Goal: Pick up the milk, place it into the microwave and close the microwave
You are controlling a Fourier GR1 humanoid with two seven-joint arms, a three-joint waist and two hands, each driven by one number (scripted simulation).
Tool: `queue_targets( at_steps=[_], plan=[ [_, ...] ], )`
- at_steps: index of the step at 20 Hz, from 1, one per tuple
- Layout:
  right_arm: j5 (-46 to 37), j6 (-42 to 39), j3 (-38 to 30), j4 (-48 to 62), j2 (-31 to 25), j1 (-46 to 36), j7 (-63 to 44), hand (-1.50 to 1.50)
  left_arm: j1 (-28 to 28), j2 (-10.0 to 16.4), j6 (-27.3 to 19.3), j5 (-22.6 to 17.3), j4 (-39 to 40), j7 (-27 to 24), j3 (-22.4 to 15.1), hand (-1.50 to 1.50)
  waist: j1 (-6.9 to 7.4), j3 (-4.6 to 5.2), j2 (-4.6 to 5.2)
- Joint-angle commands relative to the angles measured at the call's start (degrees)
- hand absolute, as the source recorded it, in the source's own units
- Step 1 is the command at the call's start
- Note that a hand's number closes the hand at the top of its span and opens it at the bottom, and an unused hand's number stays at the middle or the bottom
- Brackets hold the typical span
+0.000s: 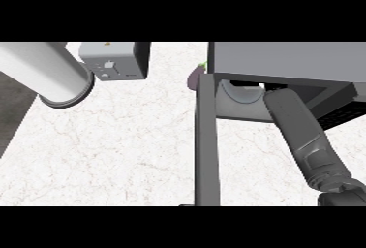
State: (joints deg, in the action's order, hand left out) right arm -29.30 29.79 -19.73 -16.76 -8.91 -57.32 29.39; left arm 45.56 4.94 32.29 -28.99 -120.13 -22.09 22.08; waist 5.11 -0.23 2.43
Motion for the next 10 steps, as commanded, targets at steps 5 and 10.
queue_targets(
  at_steps=[5, 10],
  plan=[
    [-3.4, 6.6, 1.1, 5.2, -2.5, -1.6, 1.8, -1.5, -4.3, 1.0, -1.0, 3.3, 1.6, 0.5, -0.2, -1.5, 1.29, 0.05, 0.61],
    [-2.4, 2.4, 0.4, 7.8, -0.7, -3.2, 2.0, -1.5, -4.5, 1.4, 1.3, 4.0, 2.4, -0.1, -1.0, -1.5, 1.93, 0.03, 0.38]
  ],
)
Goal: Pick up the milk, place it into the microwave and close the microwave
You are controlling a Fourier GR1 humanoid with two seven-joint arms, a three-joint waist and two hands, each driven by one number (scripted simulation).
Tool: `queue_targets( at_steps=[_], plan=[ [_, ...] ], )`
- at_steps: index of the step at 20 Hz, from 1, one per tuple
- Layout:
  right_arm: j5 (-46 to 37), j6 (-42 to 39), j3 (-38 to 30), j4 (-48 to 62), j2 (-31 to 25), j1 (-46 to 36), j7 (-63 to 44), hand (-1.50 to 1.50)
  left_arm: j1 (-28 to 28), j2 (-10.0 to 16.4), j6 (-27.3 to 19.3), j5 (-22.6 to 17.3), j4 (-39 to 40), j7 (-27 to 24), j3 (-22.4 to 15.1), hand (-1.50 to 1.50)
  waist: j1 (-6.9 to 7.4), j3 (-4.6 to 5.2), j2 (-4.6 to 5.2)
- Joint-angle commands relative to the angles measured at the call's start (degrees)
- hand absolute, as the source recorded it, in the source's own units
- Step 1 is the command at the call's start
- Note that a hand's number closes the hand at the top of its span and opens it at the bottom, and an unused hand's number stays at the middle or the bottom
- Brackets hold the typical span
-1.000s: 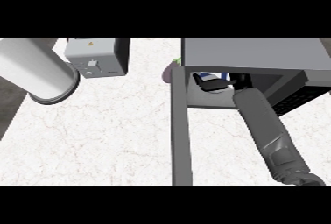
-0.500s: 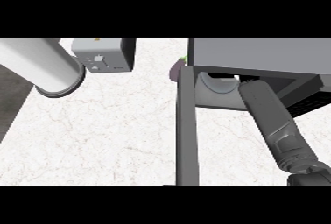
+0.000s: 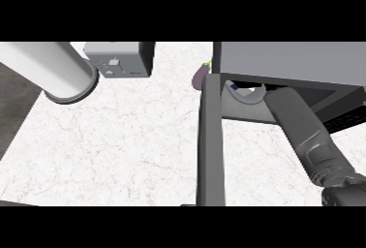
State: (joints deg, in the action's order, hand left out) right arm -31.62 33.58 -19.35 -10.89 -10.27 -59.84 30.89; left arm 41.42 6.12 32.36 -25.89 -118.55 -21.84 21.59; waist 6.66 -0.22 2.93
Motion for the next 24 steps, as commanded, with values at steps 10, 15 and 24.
queue_targets(
  at_steps=[10, 15, 24],
  plan=[
    [4.5, -10.3, -4.0, 1.9, 1.5, 0.5, 8.6, -1.5, -1.3, -2.8, 1.3, 4.1, -1.1, 0.5, -5.4, -1.5, -1.27, -0.04, -0.79],
    [7.6, -16.7, -6.6, 1.7, 0.4, 2.2, 13.1, -1.5, -1.0, -3.6, 3.3, 6.5, -0.8, 0.5, -8.6, -1.5, -2.02, 0.01, -1.16],
    [9.5, -25.7, -5.6, -0.6, 2.0, 9.2, 18.3, -1.5, 2.5, -6.1, 1.1, 12.4, -7.5, 0.9, -14.9, -1.5, -5.54, 0.17, -2.81]
  ],
)
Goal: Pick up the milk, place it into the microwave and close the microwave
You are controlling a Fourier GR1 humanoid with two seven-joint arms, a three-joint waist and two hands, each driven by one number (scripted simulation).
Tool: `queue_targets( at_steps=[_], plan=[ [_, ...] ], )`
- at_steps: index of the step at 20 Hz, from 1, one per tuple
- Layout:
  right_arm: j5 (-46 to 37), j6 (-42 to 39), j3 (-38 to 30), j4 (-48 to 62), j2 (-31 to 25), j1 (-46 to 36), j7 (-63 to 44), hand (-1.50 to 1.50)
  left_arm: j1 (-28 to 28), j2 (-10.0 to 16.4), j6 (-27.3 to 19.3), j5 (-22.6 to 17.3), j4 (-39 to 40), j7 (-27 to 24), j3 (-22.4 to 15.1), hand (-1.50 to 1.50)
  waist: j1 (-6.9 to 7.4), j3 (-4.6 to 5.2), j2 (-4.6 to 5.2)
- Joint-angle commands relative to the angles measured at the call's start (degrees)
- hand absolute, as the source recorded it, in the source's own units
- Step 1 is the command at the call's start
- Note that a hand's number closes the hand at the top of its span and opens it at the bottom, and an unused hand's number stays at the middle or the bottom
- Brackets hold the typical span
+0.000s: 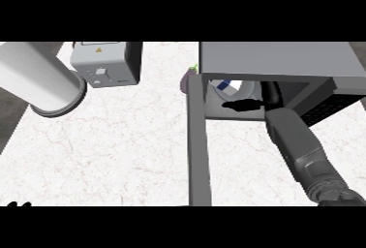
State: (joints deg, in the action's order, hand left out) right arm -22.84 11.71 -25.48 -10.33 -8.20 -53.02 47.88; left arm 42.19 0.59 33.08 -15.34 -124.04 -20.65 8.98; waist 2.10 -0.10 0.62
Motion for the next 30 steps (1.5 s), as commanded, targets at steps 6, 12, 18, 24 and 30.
queue_targets(
  at_steps=[6, 12, 18, 24, 30],
  plan=[
    [2.0, -4.8, 2.3, -5.5, 5.8, 8.2, 3.2, -1.5, -4.0, -0.6, -5.2, 5.8, -2.6, 5.5, -8.3, -1.5, -2.65, 0.11, -0.95],
    [3.5, -10.5, 4.7, -14.4, 6.0, 15.8, 0.6, -1.5, -8.4, -0.6, -7.2, 10.4, 1.0, 5.8, -14.2, -1.5, -4.17, 0.22, -1.48],
    [6.1, -18.9, 6.6, -24.6, 6.0, 27.7, 2.9, -1.5, -11.7, 0.0, -7.1, 12.7, -2.1, 15.5, -19.1, 1.5, -4.33, 0.16, -1.29],
    [7.2, -21.7, 10.6, -43.7, 8.1, 41.6, -1.0, -1.5, -19.7, -0.6, -9.7, 18.6, 6.2, 14.4, -20.4, 1.5, -5.53, 0.29, -1.51],
    [9.6, -26.3, 11.1, -60.1, 5.2, 57.4, -3.0, -1.5, -30.3, -0.6, -14.3, 24.7, 15.7, 16.2, -24.9, 1.5, -4.74, 0.22, -0.95]
  ],
)
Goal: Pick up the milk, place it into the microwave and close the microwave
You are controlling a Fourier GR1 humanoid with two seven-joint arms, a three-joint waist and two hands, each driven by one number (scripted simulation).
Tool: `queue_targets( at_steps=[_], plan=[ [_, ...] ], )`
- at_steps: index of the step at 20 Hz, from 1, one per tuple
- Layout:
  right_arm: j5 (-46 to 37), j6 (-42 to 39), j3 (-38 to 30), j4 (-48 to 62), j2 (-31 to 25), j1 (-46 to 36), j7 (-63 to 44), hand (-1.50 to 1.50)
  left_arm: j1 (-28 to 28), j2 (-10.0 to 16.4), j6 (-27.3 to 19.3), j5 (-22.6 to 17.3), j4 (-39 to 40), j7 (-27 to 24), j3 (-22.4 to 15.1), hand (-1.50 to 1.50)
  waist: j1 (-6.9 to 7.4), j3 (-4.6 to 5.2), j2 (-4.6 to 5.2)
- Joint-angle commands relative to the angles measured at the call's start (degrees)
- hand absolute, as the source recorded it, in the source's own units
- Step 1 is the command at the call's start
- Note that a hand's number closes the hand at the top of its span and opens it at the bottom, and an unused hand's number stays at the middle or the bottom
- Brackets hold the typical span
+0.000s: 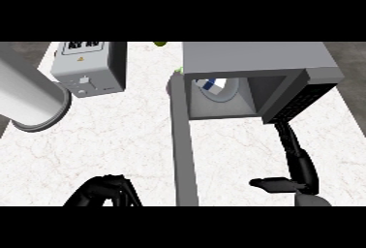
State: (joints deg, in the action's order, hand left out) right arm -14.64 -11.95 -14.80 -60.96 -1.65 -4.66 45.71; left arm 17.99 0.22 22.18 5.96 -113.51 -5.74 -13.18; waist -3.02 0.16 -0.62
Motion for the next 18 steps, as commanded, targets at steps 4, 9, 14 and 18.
queue_targets(
  at_steps=[4, 9, 14, 18],
  plan=[
    [3.8, -5.1, -1.0, -19.6, -3.7, 15.5, -4.0, -1.5, -12.3, -0.2, -1.5, 4.0, 12.5, 3.9, -5.9, 1.5, 0.08, -0.03, 0.43],
    [3.0, -2.3, 0.3, -25.9, -0.4, 19.2, -6.0, -1.5, -22.1, -0.2, -2.8, 9.8, 28.5, 1.6, -12.1, 1.5, 0.34, -0.03, 0.7],
    [10.4, -9.2, -4.0, -28.7, -5.1, 19.5, -5.6, -1.5, -28.9, -0.2, -11.5, 5.4, 42.4, -4.0, -21.0, 1.5, 1.1, -0.08, 0.81],
    [13.6, -11.2, -4.5, -33.6, -4.9, 21.6, -7.8, -1.5, -37.6, -0.2, -17.9, -3.2, 50.8, -6.3, -29.2, 1.5, -0.2, -0.03, 1.01]
  ],
)
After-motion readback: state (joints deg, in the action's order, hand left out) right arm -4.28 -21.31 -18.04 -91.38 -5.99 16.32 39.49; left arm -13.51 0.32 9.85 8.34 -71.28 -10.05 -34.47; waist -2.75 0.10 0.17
